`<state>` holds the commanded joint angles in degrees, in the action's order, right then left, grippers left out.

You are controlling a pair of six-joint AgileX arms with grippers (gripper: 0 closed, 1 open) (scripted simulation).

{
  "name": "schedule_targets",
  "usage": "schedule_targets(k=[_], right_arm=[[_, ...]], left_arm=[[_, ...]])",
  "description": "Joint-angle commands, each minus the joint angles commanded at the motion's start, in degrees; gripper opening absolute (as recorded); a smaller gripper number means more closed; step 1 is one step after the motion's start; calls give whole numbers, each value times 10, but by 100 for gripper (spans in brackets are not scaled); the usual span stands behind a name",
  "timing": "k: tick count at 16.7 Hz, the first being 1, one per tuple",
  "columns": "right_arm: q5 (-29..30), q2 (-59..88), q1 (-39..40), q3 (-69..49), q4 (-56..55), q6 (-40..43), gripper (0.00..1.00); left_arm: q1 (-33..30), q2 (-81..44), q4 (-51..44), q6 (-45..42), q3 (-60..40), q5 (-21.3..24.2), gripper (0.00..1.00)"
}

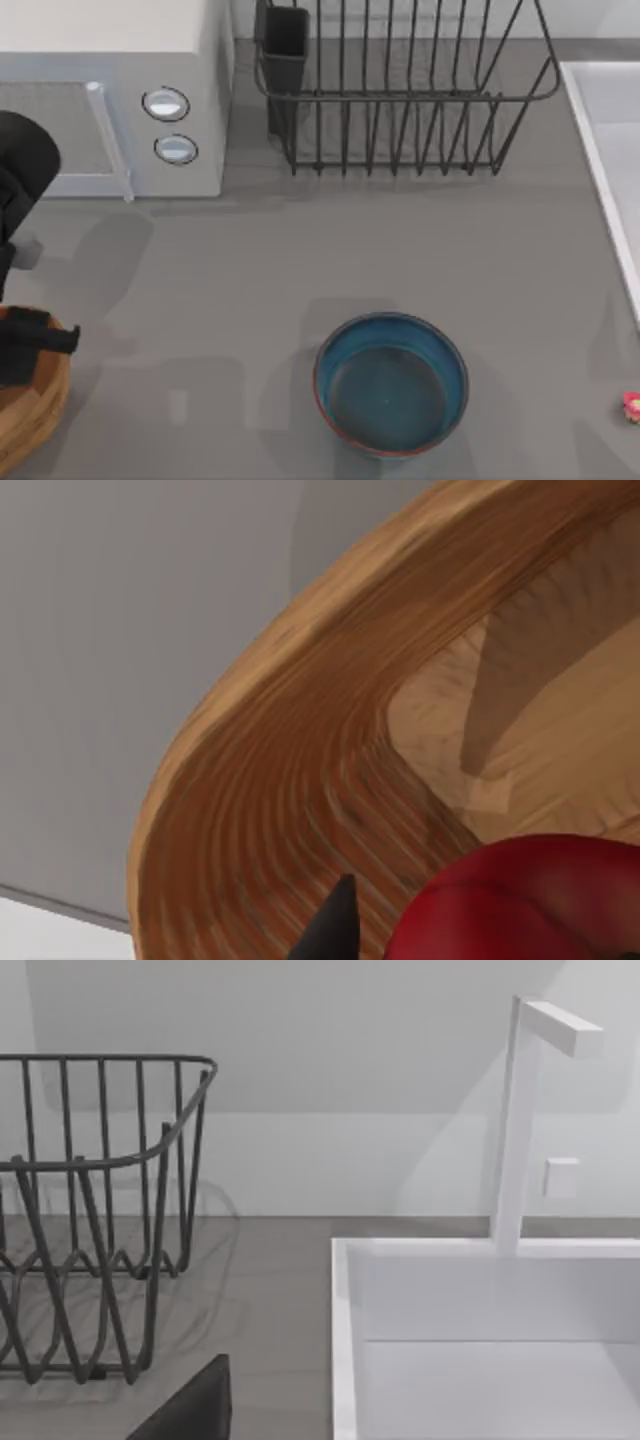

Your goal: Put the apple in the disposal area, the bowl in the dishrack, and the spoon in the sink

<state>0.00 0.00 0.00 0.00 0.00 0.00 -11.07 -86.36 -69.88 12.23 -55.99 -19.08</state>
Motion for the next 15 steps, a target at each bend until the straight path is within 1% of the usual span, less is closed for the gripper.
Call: schedule_targets(k=[2, 15], right_arm=[[0, 0, 0, 0, 0, 0, 100], [0, 0, 0, 0, 0, 0, 100]], left_arm=[[0, 0, 0, 0, 0, 0, 0], [0, 0, 0, 0, 0, 0, 98]])
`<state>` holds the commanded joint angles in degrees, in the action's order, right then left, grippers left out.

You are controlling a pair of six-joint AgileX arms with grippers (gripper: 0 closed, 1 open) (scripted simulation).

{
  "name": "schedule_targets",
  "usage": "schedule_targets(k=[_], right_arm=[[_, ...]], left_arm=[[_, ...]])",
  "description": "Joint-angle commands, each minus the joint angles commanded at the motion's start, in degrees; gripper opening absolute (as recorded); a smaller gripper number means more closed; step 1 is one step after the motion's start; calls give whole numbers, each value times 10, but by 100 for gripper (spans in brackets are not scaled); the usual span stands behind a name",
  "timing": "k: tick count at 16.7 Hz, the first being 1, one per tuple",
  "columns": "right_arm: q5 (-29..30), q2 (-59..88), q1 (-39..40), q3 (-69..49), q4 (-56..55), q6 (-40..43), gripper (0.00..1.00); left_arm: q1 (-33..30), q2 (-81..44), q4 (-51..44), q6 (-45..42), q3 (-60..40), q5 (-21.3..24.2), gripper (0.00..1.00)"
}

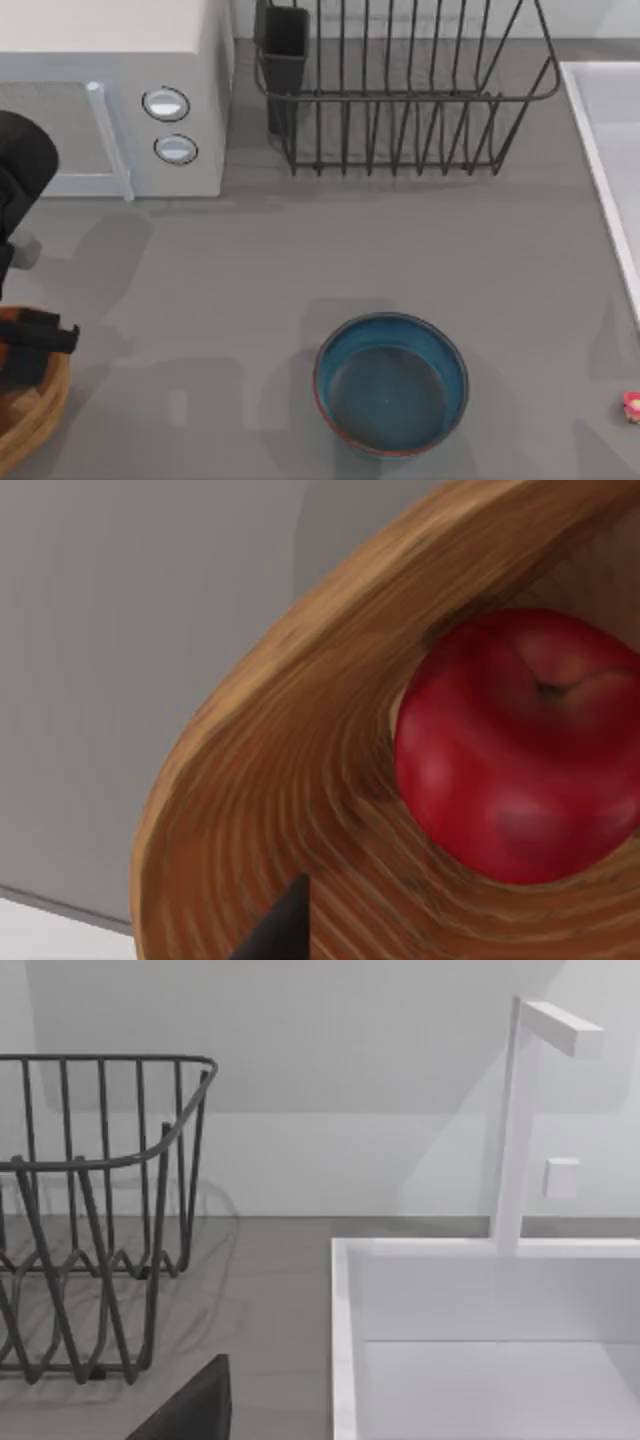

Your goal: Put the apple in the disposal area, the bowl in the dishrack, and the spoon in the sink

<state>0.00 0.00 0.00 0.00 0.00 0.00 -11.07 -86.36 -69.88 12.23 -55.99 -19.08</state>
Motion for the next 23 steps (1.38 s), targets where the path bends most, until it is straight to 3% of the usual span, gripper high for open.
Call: schedule_targets(k=[12, 23], right_arm=[[0, 0, 0, 0, 0, 0, 100], [0, 0, 0, 0, 0, 0, 100]], left_arm=[[3, 13, 11, -1, 7, 6, 100], [42, 325, 260, -45, 206, 66, 100]])
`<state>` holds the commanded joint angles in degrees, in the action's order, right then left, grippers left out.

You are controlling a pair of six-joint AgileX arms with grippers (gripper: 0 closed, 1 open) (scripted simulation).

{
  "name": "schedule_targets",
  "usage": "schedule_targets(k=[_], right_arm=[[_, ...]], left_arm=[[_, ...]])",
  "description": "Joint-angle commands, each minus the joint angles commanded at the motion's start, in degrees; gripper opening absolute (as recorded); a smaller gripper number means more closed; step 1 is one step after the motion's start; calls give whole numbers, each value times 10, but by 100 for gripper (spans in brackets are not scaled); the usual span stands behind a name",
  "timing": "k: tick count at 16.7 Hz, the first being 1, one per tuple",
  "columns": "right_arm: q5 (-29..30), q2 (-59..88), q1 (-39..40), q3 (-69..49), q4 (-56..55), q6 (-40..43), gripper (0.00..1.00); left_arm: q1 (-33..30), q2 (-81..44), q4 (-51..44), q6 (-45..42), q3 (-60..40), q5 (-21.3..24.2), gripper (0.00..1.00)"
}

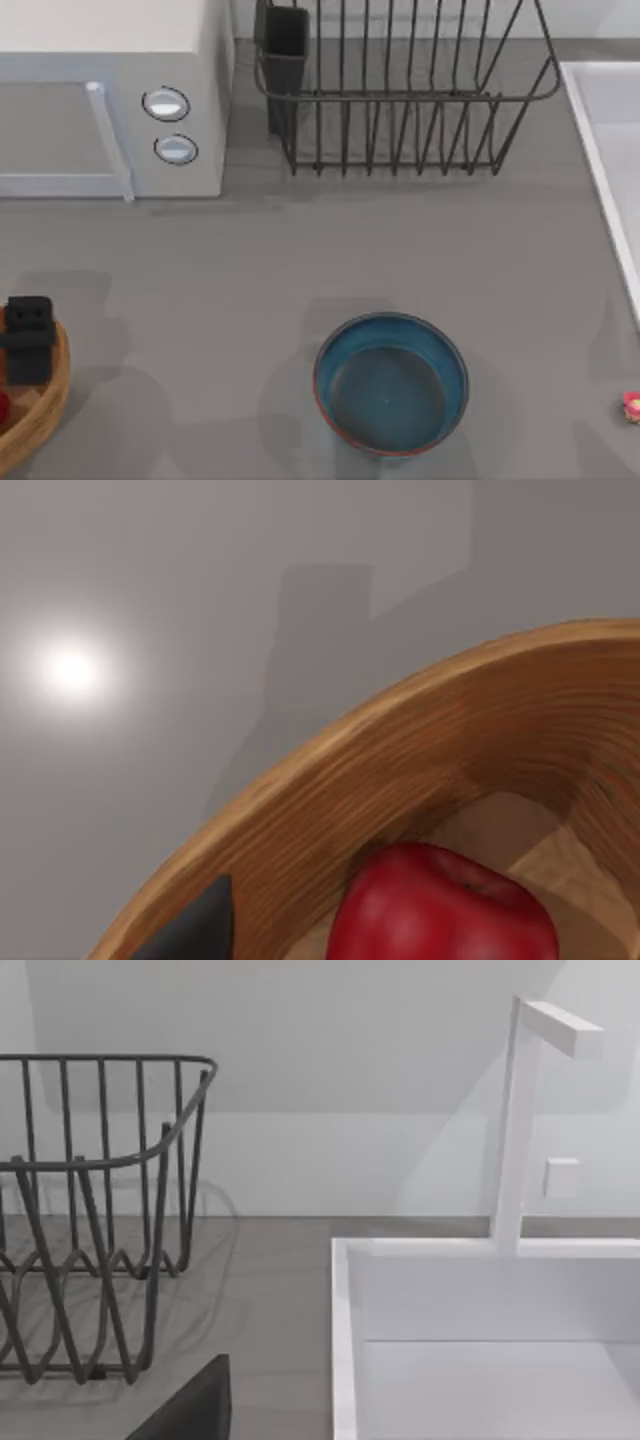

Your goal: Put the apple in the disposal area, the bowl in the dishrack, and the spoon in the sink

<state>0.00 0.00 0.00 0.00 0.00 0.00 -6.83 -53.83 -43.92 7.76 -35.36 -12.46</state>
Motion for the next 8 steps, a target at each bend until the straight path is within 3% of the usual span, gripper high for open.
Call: schedule_targets(k=[8], right_arm=[[0, 0, 0, 0, 0, 0, 100]], left_arm=[[26, 221, 178, -36, 141, 55, 100]])
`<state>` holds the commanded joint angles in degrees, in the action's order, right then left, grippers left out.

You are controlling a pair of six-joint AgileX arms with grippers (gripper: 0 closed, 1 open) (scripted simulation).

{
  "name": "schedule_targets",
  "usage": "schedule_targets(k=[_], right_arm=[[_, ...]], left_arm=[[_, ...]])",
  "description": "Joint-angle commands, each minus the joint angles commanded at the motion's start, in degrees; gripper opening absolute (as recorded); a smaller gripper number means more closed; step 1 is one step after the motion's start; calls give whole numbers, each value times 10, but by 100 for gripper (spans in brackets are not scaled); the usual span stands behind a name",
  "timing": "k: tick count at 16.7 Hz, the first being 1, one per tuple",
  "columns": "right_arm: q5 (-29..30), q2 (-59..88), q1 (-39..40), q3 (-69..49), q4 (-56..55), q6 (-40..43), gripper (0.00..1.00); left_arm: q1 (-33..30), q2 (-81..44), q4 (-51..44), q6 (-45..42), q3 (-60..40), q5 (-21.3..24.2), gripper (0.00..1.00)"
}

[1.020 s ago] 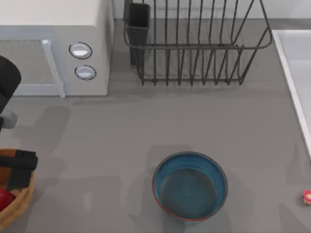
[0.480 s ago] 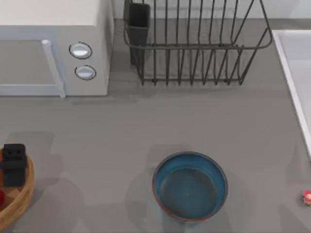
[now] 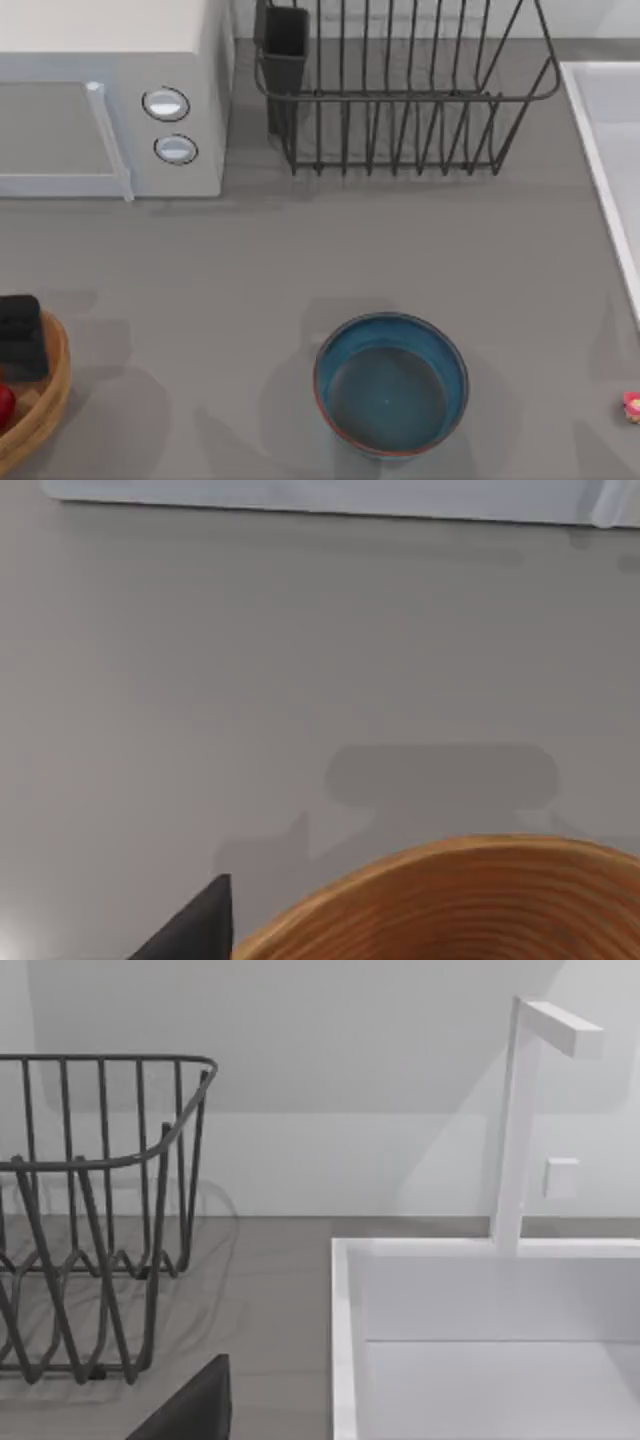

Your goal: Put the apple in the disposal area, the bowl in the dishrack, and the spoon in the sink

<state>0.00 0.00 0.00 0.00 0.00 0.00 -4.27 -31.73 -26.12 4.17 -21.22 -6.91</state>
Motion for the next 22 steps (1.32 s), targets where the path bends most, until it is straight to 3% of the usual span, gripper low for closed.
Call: schedule_targets(k=[9, 18, 22], right_arm=[[0, 0, 0, 0, 0, 0, 100], [0, 6, 4, -6, 6, -3, 100], [-2, 91, 47, -82, 82, -45, 100]], left_arm=[[37, 299, 246, -37, 201, 62, 100], [43, 317, 261, -42, 212, 69, 100], [43, 317, 261, -42, 212, 69, 100]])
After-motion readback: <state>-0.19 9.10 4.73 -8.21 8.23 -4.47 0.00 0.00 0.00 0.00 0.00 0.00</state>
